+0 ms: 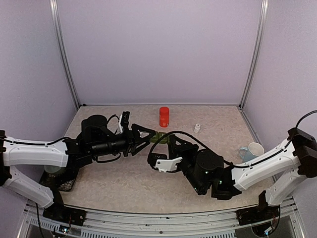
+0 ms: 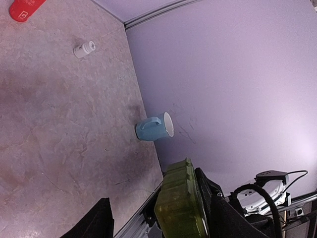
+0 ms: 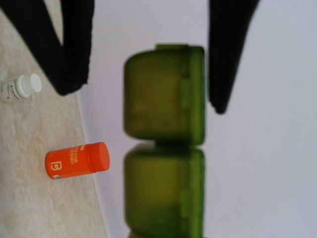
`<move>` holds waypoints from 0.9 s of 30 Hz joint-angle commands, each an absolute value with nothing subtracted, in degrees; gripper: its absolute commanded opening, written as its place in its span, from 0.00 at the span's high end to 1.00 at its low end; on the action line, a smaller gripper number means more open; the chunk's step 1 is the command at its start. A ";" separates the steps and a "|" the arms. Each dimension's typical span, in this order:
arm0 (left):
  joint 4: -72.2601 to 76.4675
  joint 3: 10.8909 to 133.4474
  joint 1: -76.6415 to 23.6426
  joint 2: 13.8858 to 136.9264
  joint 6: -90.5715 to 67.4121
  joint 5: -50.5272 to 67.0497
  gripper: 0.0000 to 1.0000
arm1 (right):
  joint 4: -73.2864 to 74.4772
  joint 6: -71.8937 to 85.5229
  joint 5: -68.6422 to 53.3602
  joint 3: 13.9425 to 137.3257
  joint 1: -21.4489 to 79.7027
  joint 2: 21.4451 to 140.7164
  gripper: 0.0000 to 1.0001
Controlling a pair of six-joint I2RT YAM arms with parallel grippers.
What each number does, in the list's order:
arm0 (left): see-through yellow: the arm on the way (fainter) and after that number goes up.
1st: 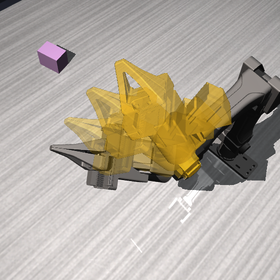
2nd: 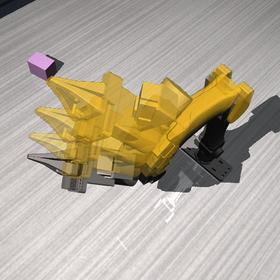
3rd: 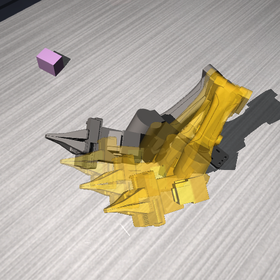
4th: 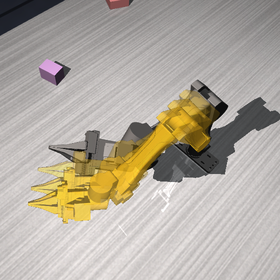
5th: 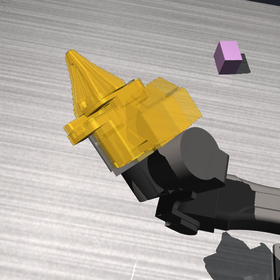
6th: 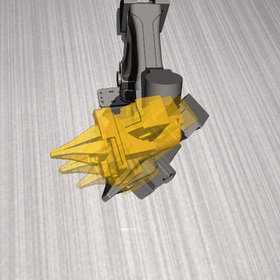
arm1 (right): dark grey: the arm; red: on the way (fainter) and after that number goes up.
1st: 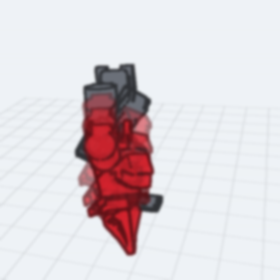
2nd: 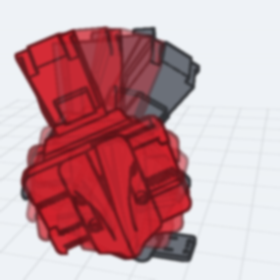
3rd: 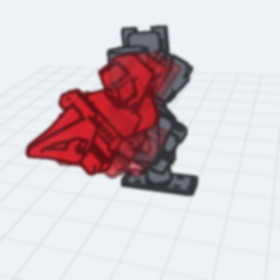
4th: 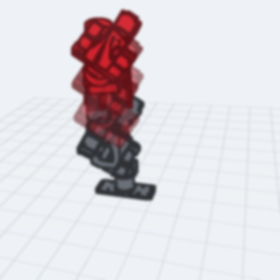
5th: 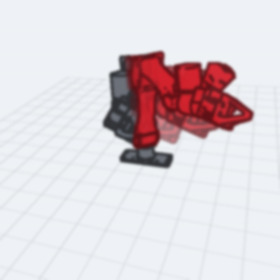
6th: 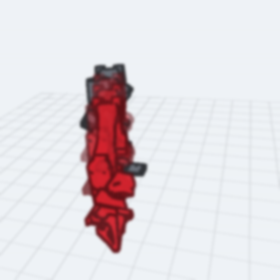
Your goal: Sort the pills into containers
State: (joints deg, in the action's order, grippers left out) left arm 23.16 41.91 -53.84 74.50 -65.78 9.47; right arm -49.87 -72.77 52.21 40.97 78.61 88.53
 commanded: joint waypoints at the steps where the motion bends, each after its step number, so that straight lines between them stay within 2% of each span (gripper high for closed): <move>1: 24.95 40.75 -52.83 74.18 -66.40 9.97 0.36 | -56.45 -76.69 53.60 39.73 79.80 90.26 0.99; 7: 26.51 41.04 -53.06 75.19 -66.84 11.75 0.55 | -59.00 -78.93 54.12 40.12 79.81 91.83 0.99; 13: 27.37 41.22 -53.59 76.14 -66.97 13.11 0.60 | -59.41 -79.46 54.05 40.19 79.83 92.82 0.99; 23: 27.44 41.29 -53.79 75.73 -66.86 13.54 0.78 | -61.40 -81.16 54.10 39.99 79.80 93.15 0.97; 25: 27.57 41.31 -53.88 75.84 -66.96 13.71 0.85 | -61.76 -81.40 54.05 39.99 79.80 93.29 0.93; 27: 27.65 41.39 -53.88 76.00 -66.97 13.80 0.86 | -62.27 -81.63 54.05 40.00 79.79 93.53 0.82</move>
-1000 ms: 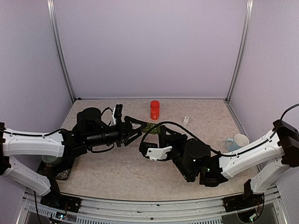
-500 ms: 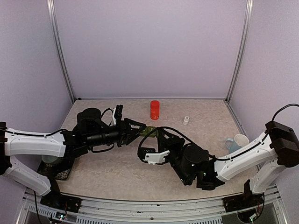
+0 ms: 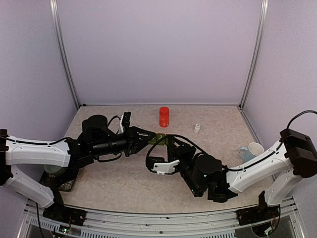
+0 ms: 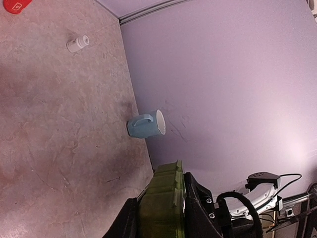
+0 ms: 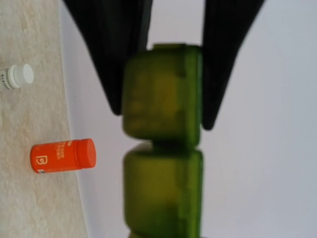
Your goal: Sort the pills into containers
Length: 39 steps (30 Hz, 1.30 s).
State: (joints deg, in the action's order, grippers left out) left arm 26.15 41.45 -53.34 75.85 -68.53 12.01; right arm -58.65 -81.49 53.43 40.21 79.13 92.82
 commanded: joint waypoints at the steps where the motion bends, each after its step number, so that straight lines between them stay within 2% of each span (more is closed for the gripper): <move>1: 27.64 41.40 -53.87 76.02 -66.97 13.75 0.86 | -62.43 -81.66 54.11 39.99 79.80 93.66 0.73; 2: 27.57 41.44 -53.88 76.00 -66.95 13.74 0.86 | -62.65 -81.57 54.14 39.97 79.80 93.77 0.58; 3: 27.53 41.40 -53.83 75.90 -66.87 13.57 0.86 | -62.81 -81.45 54.18 40.00 79.80 93.71 0.48; 5: 27.45 41.27 -53.81 75.74 -66.87 13.28 0.86 | -61.85 -80.20 54.03 40.13 79.80 93.13 0.33; 9: 27.57 40.79 -53.58 75.00 -67.18 12.11 0.86 | -48.83 -70.46 51.54 41.64 79.80 89.90 0.24; 12: 25.86 41.20 -53.19 74.38 -67.32 10.60 0.88 | -30.40 -56.35 44.05 44.41 79.80 85.07 0.22; 15: 20.73 43.04 -53.13 74.48 -67.76 8.40 0.90 | -17.20 -42.35 32.61 46.98 79.72 79.00 0.22; 19: 18.40 44.03 -53.75 75.12 -69.27 6.85 0.92 | -17.93 -38.90 27.86 44.44 79.72 72.93 0.24; 21: 18.45 43.97 -54.17 75.60 -70.65 6.46 0.92 | -20.46 -40.09 28.63 42.72 79.72 71.61 0.27; 25: 19.42 43.69 -54.77 76.24 -73.48 5.90 0.92 | -22.72 -42.86 29.61 41.37 79.80 72.84 0.40; 28: 19.78 43.60 -54.93 76.46 -75.41 5.80 0.93 | -23.65 -45.34 30.44 41.33 79.85 75.54 0.42; 39: 21.59 43.08 -55.33 76.76 -80.38 6.93 0.93 | -37.80 -56.34 35.89 38.95 80.07 80.40 0.64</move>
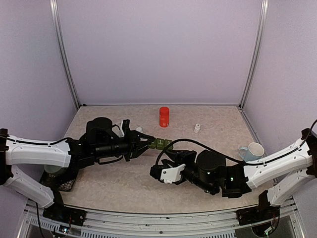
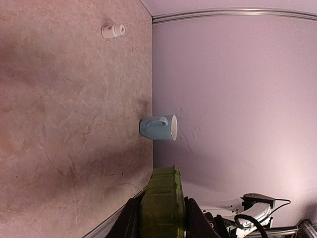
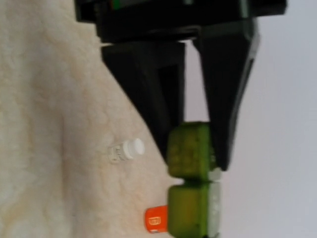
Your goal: Sort the pills into containers
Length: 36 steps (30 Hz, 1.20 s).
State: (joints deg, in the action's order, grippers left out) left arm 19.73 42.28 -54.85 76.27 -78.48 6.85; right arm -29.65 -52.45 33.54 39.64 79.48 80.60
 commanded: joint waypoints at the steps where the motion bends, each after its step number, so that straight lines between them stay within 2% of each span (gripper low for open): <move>1: 21.75 42.84 -55.37 76.83 -80.92 6.99 0.93 | -38.40 -56.54 35.86 38.94 80.05 80.14 0.66; 3: 22.92 41.98 -55.41 77.01 -82.57 7.10 0.93 | -40.16 -57.71 36.58 38.69 80.07 80.07 0.70; 5: 24.34 41.08 -55.63 77.40 -84.77 7.48 0.93 | -43.41 -60.06 37.76 37.79 80.06 80.36 0.68; 12: 29.52 39.10 -56.16 79.01 -88.15 8.30 0.93 | -59.44 -73.20 41.41 33.63 80.35 84.78 0.46; 15: 31.20 38.70 -55.97 78.99 -88.15 7.77 0.93 | -66.59 -78.02 42.82 32.85 81.08 87.15 0.32; 17: 32.16 38.63 -55.68 79.13 -87.78 7.73 0.93 | -71.51 -81.86 44.01 32.70 81.56 88.88 0.28; 29: 38.41 37.81 -55.26 80.74 -85.06 8.83 0.94 | -95.25 -102.09 47.74 35.89 82.79 99.66 0.29; 36: 37.32 37.71 -55.37 79.68 -84.65 8.23 0.94 | -98.35 -105.15 48.14 36.08 82.92 100.73 0.34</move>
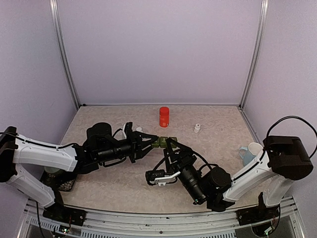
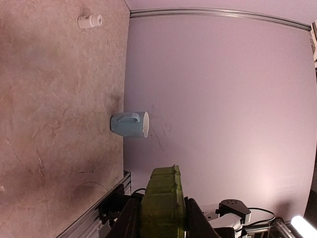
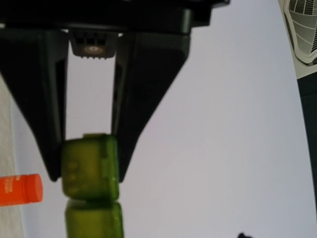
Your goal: Sort the pills into containers
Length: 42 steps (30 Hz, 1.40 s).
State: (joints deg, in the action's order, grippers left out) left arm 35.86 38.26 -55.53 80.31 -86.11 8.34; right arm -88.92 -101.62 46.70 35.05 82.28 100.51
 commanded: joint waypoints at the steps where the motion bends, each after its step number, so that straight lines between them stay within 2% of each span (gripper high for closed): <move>1: 37.01 37.71 -55.37 79.50 -84.58 8.01 0.94 | -98.88 -105.40 48.07 35.97 82.95 100.72 0.34; 21: 37.11 37.96 -55.90 81.69 -86.05 8.99 0.94 | -100.48 -105.93 45.57 37.66 82.96 101.76 0.36; 37: 39.30 37.97 -56.32 80.85 -85.88 9.14 0.94 | -96.70 -99.94 46.04 36.53 82.68 100.01 0.37; 42: 39.38 38.01 -56.57 80.69 -85.52 9.09 0.99 | -95.58 -98.96 46.48 36.47 82.37 99.44 0.37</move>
State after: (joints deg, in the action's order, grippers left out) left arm 37.34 38.17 -55.81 81.36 -86.52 8.34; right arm -90.06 -100.84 45.95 36.58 82.37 101.14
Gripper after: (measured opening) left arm 0.264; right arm 0.626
